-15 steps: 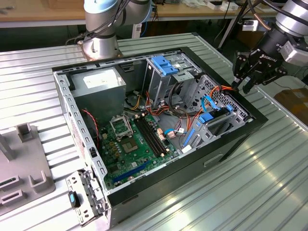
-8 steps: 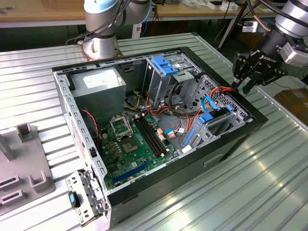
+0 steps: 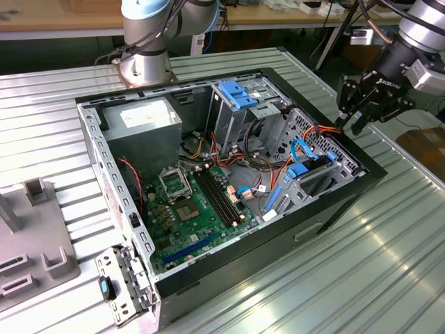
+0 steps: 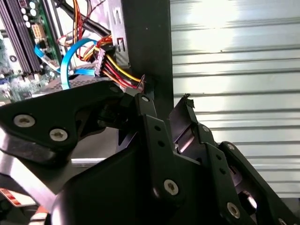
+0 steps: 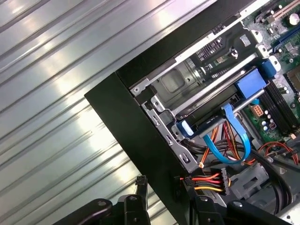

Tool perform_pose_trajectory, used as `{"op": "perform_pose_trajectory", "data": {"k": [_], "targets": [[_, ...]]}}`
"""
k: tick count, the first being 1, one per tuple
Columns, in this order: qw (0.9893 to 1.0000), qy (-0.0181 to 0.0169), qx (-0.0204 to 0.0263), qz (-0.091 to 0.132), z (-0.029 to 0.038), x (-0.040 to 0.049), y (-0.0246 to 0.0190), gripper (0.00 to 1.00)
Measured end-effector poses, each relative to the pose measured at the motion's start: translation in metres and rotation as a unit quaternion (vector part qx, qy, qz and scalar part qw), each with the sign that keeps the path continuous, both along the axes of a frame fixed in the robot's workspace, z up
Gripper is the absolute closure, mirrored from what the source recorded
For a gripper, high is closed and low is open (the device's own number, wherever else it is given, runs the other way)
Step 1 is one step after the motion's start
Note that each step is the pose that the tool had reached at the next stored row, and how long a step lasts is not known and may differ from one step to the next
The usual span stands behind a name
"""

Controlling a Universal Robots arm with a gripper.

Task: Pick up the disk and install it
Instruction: 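Insert the second disk wire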

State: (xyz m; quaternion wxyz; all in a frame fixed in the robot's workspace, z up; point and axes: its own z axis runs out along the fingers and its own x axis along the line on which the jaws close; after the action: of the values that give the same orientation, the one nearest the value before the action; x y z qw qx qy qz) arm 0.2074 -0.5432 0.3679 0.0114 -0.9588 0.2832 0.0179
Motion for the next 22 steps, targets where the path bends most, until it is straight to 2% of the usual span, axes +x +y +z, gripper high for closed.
{"op": "perform_pose_trajectory", "data": {"k": [2, 3, 5, 8, 10, 15, 16, 18, 19, 22], "targets": [[0.9995, 0.0000, -0.0039, 0.031, -0.0002, 0.0000, 0.0000, 0.58], [0.9992, 0.0000, -0.0053, 0.038, -0.0002, -0.0001, 0.0000, 0.58], [0.9992, -0.0004, -0.0054, 0.039, 0.0002, -0.0007, 0.0000, 0.58], [0.9992, -0.0075, -0.0052, 0.039, 0.0004, -0.0075, 0.0000, 0.58], [0.9991, -0.0152, -0.0052, 0.040, -0.0008, -0.0130, 0.0000, 0.58], [0.9991, -0.0158, -0.0053, 0.040, -0.0012, -0.0131, 0.0000, 0.59], [0.9991, -0.0158, -0.0053, 0.040, -0.0013, -0.0131, 0.0000, 0.73], [0.9991, -0.0158, -0.0053, 0.040, -0.0013, -0.0131, 0.0000, 0.73], [0.9991, -0.0158, -0.0053, 0.040, -0.0014, -0.0131, 0.0000, 0.79], [0.9991, -0.0158, -0.0053, 0.040, -0.0016, -0.0131, 0.0000, 0.84]]}}
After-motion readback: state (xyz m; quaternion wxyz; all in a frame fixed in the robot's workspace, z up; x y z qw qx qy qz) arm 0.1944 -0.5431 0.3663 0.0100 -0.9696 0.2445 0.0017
